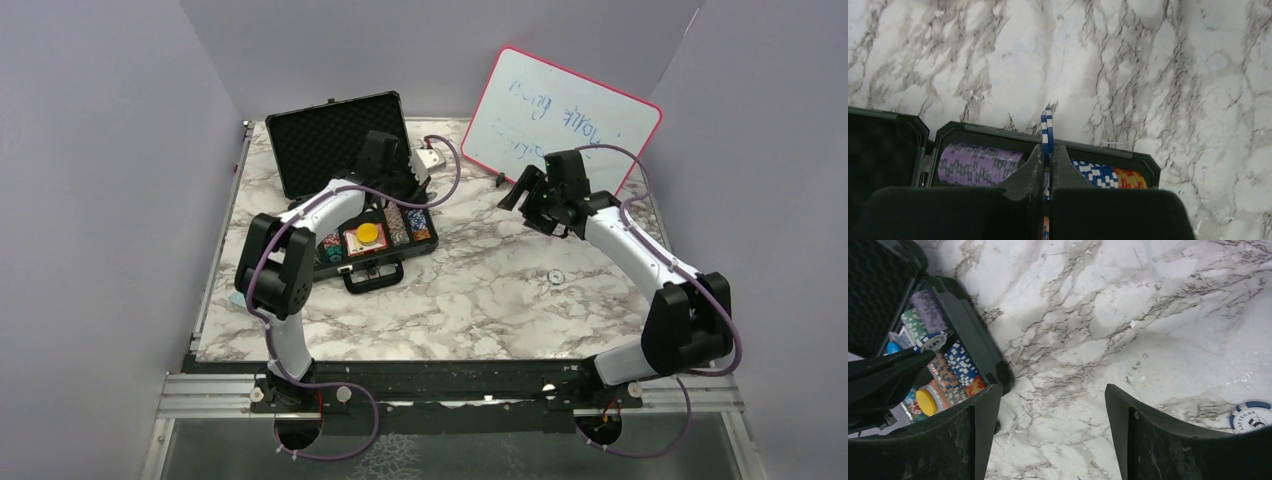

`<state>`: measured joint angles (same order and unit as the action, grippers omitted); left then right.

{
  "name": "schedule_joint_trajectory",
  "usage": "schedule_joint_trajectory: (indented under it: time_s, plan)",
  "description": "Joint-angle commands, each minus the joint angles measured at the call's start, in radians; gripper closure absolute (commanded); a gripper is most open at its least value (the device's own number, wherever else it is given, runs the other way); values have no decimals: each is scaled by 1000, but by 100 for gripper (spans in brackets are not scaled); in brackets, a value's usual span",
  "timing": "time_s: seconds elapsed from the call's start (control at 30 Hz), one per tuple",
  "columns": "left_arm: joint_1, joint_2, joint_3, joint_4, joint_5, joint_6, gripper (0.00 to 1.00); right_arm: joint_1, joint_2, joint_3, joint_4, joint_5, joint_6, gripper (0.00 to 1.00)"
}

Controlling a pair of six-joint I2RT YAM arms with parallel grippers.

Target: Pack up texas hold em set

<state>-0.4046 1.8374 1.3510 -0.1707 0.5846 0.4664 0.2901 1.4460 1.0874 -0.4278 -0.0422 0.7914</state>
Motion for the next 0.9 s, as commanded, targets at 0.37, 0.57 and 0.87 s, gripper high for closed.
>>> schedule_joint_trajectory:
  time_s: [0.37,0.57,0.87]
  plan:
    - [10,92,107,-194,-160,153,100,-45,85,28,-55,-3,-43,22]
    - [12,98,105,-213,-189,160,97,-48,95,17,-53,-17,-36,23]
    - [10,108,130,-229,-214,137,63,-49,108,25,-60,-30,-31,23]
